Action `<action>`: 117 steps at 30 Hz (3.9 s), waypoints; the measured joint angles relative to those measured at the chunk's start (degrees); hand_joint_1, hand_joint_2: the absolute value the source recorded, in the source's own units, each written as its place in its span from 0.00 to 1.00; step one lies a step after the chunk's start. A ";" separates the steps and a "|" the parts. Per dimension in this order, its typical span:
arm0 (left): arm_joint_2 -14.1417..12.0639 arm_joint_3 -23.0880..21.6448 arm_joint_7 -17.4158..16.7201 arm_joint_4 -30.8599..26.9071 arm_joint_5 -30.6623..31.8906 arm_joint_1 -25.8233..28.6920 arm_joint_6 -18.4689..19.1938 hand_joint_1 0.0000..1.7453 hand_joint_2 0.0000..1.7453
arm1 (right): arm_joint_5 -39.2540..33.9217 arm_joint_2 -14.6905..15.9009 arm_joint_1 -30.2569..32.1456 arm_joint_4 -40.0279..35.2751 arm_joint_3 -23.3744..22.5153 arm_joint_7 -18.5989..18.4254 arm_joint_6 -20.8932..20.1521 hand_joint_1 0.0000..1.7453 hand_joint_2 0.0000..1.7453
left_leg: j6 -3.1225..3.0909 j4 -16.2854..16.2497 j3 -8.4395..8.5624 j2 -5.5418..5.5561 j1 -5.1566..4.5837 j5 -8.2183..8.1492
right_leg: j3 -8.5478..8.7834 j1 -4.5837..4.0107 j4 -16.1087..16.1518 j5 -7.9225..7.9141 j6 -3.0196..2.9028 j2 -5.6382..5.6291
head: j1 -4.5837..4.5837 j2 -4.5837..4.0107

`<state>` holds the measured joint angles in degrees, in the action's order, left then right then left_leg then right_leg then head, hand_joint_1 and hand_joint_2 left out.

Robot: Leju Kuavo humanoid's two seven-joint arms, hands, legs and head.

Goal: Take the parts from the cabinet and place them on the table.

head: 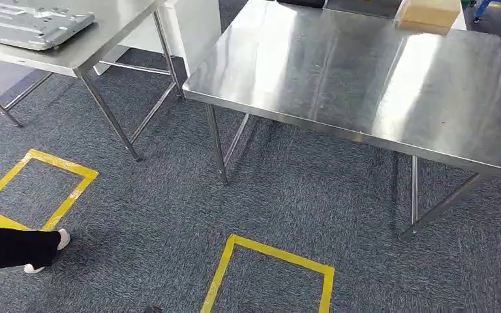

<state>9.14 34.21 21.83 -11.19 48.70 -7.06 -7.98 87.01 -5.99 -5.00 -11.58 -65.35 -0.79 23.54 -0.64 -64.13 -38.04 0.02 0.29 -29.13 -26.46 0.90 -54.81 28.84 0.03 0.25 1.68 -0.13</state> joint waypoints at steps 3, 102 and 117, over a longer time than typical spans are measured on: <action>-0.02 0.00 0.00 0.00 0.00 0.04 0.00 0.00 0.00 | 0.00 0.04 0.12 0.00 0.00 -0.02 -0.52 0.00 1.00 | 0.44 -10.89 -2.87 -0.01 0.22 -4.66 | -1.64 -0.40 -0.29 -0.99 -0.62 0.26 | -0.04 0.00; -0.02 0.04 2.08 -0.02 -0.57 0.07 0.04 0.00 0.00 | 2.29 0.59 0.04 0.26 3.50 3.91 -8.22 0.00 0.00 | 0.76 5.68 6.40 -1.98 1.13 1.37 | -3.02 -0.43 -1.93 -0.94 1.23 2.98 | -0.44 0.00; -0.02 0.07 1.88 0.00 -0.52 0.13 0.07 0.00 0.00 | 2.51 0.72 0.05 0.26 5.13 4.76 -8.79 0.00 0.00 | -0.84 6.29 4.27 2.90 -0.05 4.17 | -2.10 -0.53 -1.72 0.73 1.71 -1.47 | -0.55 0.00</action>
<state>9.11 34.27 23.72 -11.19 48.17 -6.93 -7.91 89.53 -5.27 -4.96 -11.32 -60.22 3.98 14.75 -1.47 -57.84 -33.77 2.91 0.24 -24.96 -28.56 0.37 -56.53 29.58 1.74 -1.22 1.13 -0.13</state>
